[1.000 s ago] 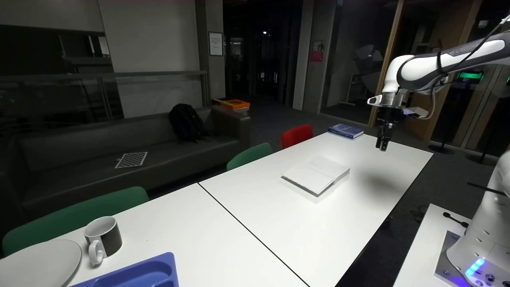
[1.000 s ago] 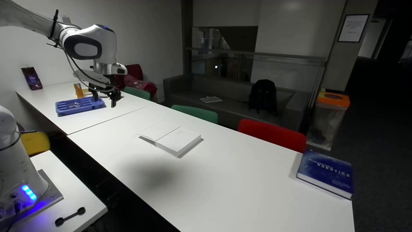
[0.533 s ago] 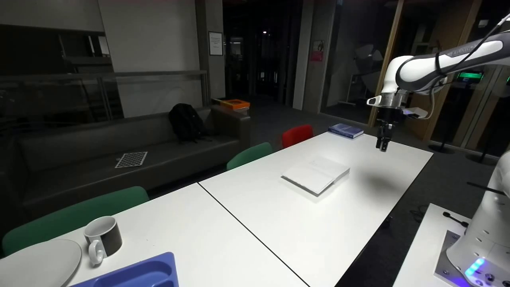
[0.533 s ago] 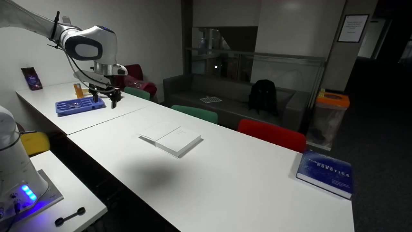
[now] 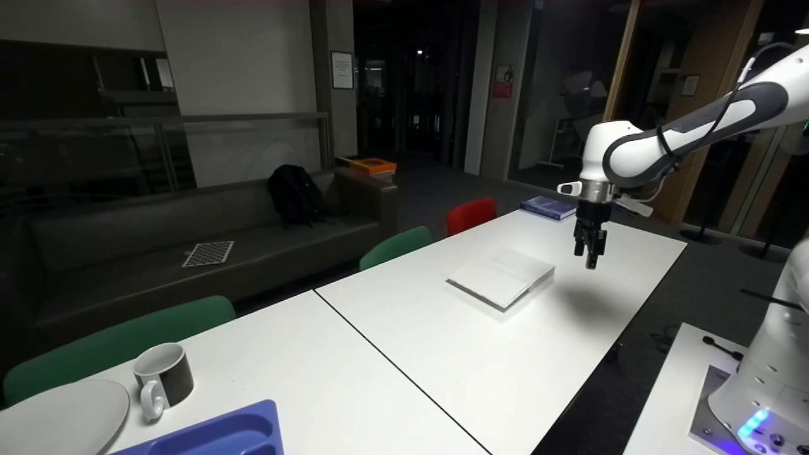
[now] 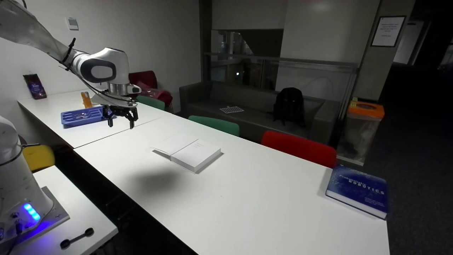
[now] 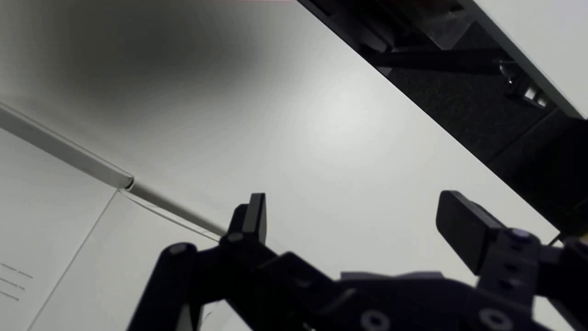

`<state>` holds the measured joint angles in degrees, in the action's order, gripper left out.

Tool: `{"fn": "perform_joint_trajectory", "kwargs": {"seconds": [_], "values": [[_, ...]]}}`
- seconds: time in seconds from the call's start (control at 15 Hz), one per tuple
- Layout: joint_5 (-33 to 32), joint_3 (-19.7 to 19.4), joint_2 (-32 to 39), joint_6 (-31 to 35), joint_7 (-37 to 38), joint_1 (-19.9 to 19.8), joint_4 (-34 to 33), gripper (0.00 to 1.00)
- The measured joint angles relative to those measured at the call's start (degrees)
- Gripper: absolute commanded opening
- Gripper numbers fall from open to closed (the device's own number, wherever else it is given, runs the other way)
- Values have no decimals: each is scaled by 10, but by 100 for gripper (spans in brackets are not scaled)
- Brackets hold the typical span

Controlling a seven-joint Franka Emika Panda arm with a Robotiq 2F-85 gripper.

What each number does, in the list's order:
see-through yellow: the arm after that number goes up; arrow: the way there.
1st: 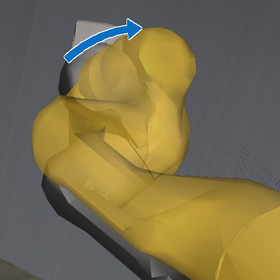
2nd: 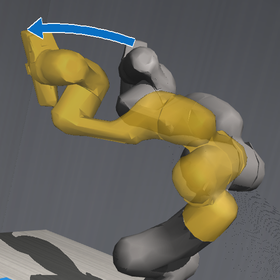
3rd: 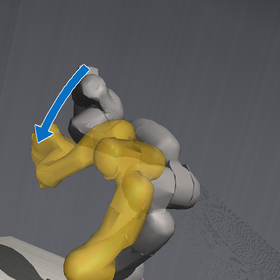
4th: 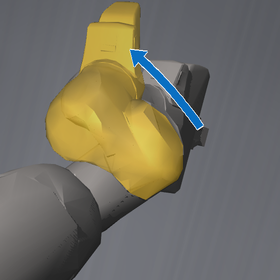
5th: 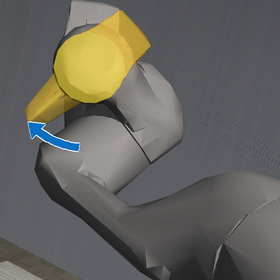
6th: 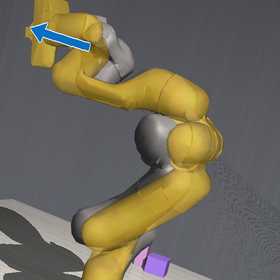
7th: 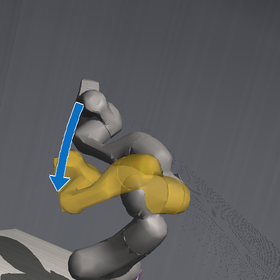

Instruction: Close the book

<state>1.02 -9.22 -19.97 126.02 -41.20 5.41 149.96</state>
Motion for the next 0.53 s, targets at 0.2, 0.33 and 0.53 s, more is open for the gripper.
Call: {"fn": "perform_joint_trajectory", "kwargs": {"seconds": [0.2, 0.33, 0.53], "values": [[0, 13, 37, 44, -66, 14, 1, 100], [12, 14, 52, 55, -127, 21, -2, 100], [71, 13, 65, 45, -213, 23, -12, 100]]}}
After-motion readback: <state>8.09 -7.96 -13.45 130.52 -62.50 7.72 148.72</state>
